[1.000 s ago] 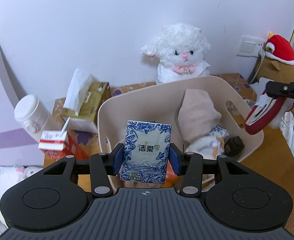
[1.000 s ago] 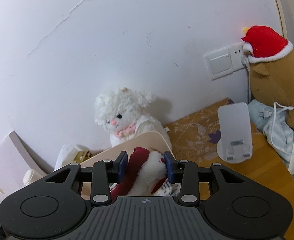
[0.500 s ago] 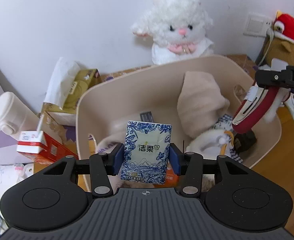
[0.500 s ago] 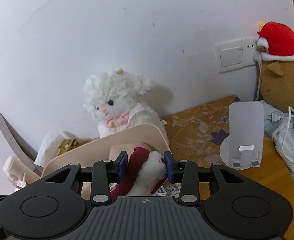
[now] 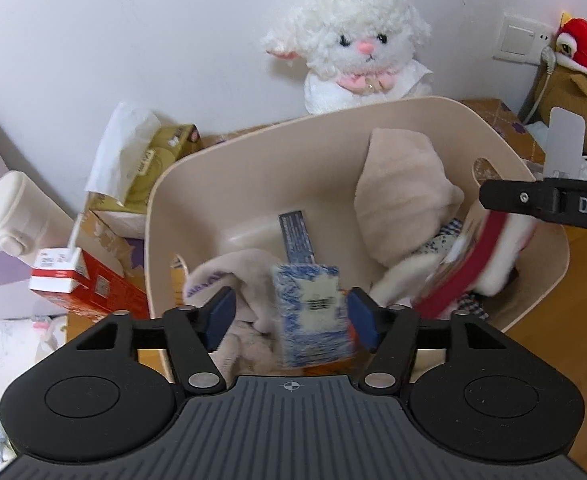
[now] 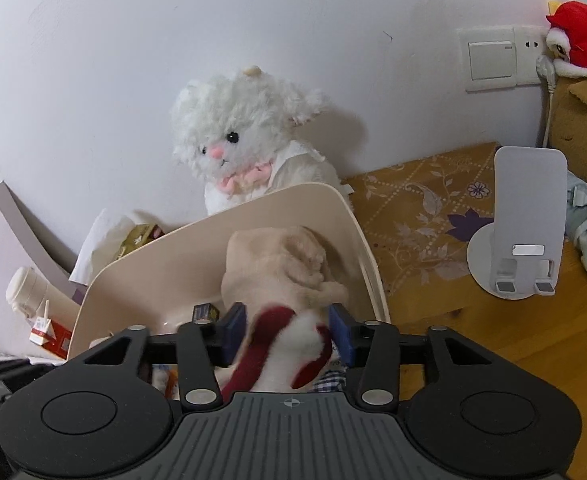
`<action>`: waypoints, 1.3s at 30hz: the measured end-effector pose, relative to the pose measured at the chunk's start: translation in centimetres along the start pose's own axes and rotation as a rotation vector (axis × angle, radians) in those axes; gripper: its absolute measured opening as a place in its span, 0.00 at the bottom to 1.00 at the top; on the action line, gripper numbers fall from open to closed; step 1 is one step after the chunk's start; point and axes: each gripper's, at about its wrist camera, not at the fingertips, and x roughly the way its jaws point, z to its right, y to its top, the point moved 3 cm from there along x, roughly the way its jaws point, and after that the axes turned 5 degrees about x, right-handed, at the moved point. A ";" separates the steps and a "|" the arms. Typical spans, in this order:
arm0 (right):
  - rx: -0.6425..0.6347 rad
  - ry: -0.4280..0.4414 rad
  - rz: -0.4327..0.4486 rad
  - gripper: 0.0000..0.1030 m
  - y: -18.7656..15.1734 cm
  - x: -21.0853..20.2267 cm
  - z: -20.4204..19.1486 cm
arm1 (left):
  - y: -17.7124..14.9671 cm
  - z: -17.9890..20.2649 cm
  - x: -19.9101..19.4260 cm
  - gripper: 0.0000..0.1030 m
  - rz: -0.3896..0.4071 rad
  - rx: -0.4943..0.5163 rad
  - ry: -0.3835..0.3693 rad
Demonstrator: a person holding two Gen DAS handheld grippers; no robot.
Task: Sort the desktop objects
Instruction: 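Open both tools to drop the tissue pack and plush into the basket, then grasp the brown claw clip with the left tool while the right tool grasps the white-blue box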
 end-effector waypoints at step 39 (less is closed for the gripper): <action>-0.413 -0.027 0.042 1.00 -13.0 -10.6 0.8 | -15.2 0.7 -4.4 0.78 -0.174 -0.119 -0.116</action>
